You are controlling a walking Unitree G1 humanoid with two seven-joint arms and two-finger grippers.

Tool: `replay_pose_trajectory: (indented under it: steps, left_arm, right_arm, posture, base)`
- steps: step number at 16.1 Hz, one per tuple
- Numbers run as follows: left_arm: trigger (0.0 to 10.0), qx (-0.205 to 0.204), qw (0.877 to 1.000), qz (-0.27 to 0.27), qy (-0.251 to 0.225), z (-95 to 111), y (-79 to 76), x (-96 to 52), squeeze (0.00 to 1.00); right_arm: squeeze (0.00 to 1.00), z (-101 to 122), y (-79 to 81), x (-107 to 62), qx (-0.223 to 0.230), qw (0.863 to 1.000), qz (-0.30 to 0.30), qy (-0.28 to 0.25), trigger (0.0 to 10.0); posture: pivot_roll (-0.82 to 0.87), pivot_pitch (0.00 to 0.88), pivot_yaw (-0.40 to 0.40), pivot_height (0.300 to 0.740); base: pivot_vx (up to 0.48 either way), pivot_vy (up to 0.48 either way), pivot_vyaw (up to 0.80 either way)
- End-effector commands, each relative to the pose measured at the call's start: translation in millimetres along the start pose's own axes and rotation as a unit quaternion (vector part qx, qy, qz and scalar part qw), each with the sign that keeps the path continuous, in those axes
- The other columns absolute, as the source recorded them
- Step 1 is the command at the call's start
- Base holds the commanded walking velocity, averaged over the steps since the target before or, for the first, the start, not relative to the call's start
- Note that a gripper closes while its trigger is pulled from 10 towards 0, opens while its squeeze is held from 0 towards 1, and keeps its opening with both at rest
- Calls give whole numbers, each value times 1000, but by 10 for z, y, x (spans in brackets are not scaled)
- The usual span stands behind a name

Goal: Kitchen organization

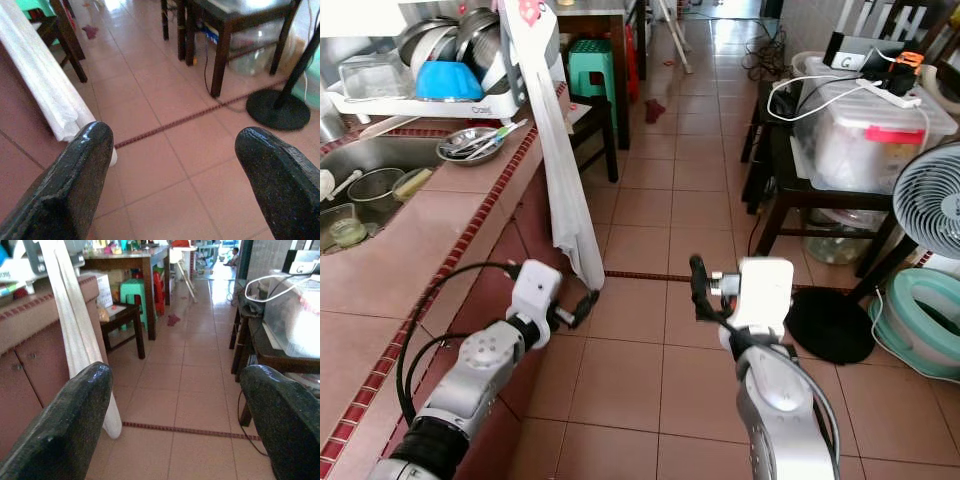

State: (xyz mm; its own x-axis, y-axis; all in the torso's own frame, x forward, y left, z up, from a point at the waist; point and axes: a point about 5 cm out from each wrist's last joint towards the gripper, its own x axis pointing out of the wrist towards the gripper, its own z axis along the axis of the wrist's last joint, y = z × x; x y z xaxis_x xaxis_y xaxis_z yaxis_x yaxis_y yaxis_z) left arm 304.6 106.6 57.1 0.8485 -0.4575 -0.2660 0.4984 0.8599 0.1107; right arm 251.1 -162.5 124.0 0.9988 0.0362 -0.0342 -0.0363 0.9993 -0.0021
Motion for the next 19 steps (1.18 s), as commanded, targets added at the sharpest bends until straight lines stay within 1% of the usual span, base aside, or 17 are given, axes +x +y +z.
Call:
replay_pose_trajectory:
  steps: [1, 2, 3, 5, 6, 7, 8, 9, 10, 11, 12, 13, 14, 16, 17, 18, 19]
  left_arm:
    - [10000, 21, 1000, -3, 14, -62, -4, 18, 0]
    - [10000, 32, 998, 0, 45, -222, -6, 18, 0]
    - [10000, 46, 996, 2, 70, -342, -8, 10, 0]
    - [10000, 76, 989, 6, 128, -567, -23, -22, 0]
    - [10000, 83, 985, 12, 154, -655, -23, -45, 0]
    - [10000, 79, 979, 15, 186, -767, -18, -90, 0]
    - [10000, 76, 975, 18, 207, -841, -13, -131, 0]
    - [10000, 88, 970, 6, 229, -923, -7, -186, 0]
    - [10000, 95, 966, 3, 239, -961, 3, -215, 0]
    - [10000, 88, 960, 1, 266, -1052, 22, -288, 0]
    - [10000, 87, 956, 0, 279, -1097, 31, -326, 0]
    - [10000, 66, 953, 4, 295, -1163, 38, -384, 0]
    - [10000, 60, 948, 11, 312, -1227, 55, -446, 0]
    - [10000, 36, 943, 27, 330, -1303, 68, -520, 0]
    - [10000, 20, 941, 36, 337, -1330, 78, -549, 0]
    - [10000, 19, 940, 38, 337, -1332, 82, -552, 0]
    - [10000, 22, 941, 38, 337, -1326, 87, -548, 0]
  right_arm:
    - [0, -116, -24, 0, -4, 1000, -4, 17, 10000]
    - [0, -282, -47, 6, -16, 999, -5, 39, 10000]
    - [0, -431, -78, 11, 3, 998, -16, 62, 10000]
    - [0, -815, -151, -8, 19, 991, -32, 126, 10000]
    - [0, -994, -184, -27, 16, 987, -38, 154, 10000]
    - [0, -1222, -228, -66, 22, 979, -47, 196, 10000]
    - [0, -1365, -247, -98, 24, 972, -52, 226, 10000]
    - [0, -1534, -247, -151, 14, 963, -48, 266, 10000]
    - [0, -1611, -262, -183, 20, 957, -57, 284, 10000]
    - [0, -1755, -292, -283, 20, 943, -74, 323, 10000]
    - [0, -1805, -298, -323, 11, 939, -73, 336, 10000]
    - [0, -1893, -322, -428, 3, 929, -75, 362, 10000]
    - [0, -2005, -359, -584, -6, 915, -76, 396, 10000]
    - [0, -2174, -405, -892, -30, 888, -66, 454, 10000]
    - [0, -2250, -431, -1060, -40, 872, -63, 484, 10000]
    - [0, -2263, -442, -1092, -32, 869, -70, 488, 10000]
    - [0, -2259, -440, -1075, -19, 871, -77, 485, 10000]
  posture:
    - [49, 21, 63, 740]
    - [48, 19, 64, 740]
    - [50, 18, 63, 740]
    - [51, 17, 57, 740]
    - [52, 17, 57, 740]
    - [45, 13, 63, 740]
    - [39, 13, 67, 740]
    - [31, 16, 75, 740]
    - [29, 18, 76, 740]
    - [28, 19, 78, 740]
    - [27, 20, 80, 740]
    - [28, 20, 79, 740]
    - [35, 19, 78, 740]
    - [57, 22, 66, 740]
    - [62, 24, 65, 740]
    - [63, 25, 66, 740]
    - [60, 26, 70, 740]
  base:
    - [0, 0, 0]
    - [0, 0, 0]
    - [0, 0, 0]
    - [0, 0, 0]
    - [0, 0, 0]
    - [0, 0, 0]
    - [0, 0, 0]
    - [0, 0, 0]
    - [0, 0, 0]
    - [0, 0, 0]
    - [0, 0, 0]
    - [0, 0, 0]
    - [0, 0, 0]
    - [0, 0, 0]
    - [0, 0, 0]
    - [0, 0, 0]
    - [0, 0, 0]
